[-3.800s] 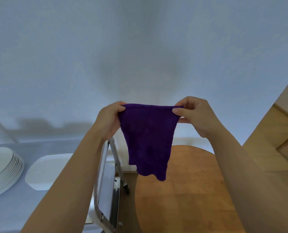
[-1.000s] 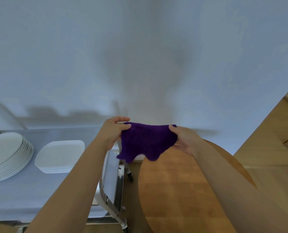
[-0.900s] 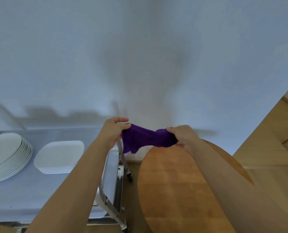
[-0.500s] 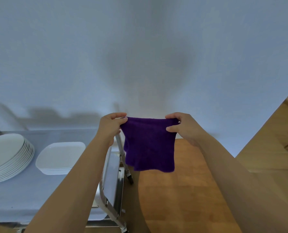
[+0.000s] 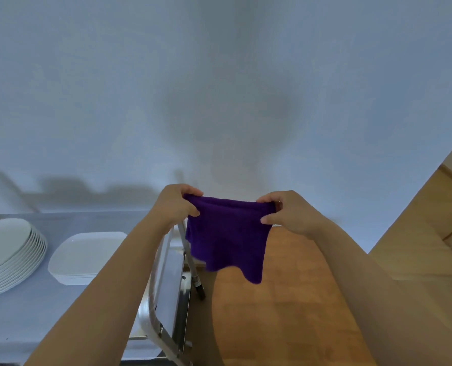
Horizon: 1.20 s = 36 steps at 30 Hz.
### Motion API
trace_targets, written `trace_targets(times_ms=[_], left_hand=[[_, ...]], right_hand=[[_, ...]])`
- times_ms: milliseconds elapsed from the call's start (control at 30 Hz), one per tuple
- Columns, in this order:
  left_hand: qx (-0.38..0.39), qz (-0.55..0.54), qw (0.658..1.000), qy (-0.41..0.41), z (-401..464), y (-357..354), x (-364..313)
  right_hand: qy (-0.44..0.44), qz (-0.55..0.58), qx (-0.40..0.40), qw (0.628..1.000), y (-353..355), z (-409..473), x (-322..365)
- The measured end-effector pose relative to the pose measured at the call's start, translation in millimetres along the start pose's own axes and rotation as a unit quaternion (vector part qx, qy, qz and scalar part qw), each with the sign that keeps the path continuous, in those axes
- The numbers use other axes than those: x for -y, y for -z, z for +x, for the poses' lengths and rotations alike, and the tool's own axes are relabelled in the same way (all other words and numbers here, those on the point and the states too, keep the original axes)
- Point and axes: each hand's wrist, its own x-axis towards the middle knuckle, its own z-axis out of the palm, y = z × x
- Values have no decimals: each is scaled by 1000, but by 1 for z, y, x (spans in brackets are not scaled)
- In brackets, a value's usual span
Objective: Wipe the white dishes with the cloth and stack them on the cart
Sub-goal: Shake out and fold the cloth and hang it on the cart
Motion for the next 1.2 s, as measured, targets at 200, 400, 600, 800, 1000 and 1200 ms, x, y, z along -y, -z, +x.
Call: trace_targets(times_ms=[200,400,600,800,1000,1200], left_hand=[[-4,137,990,-45,0,-11,-2],[-27,100,994,-33,-2,-11,-2],[-58,160,983,-63,-2,-16,-5],[-82,184,975,-89,-8,-10,0],[-55,110,991,-58,-17,-5,12],[-68,67,995,-15,-25,-1,31]], right_hand=[[0,-86,-44,995,1,3,-3],[-18,-16,-103,994,5,0,-12],[8,-222,-136,965,1,9,-13],[36,-289,-176,940,-5,11,-19],[20,-54,-109,992,-11,10,-17],[28,16,-89,996,-26,11,-12]])
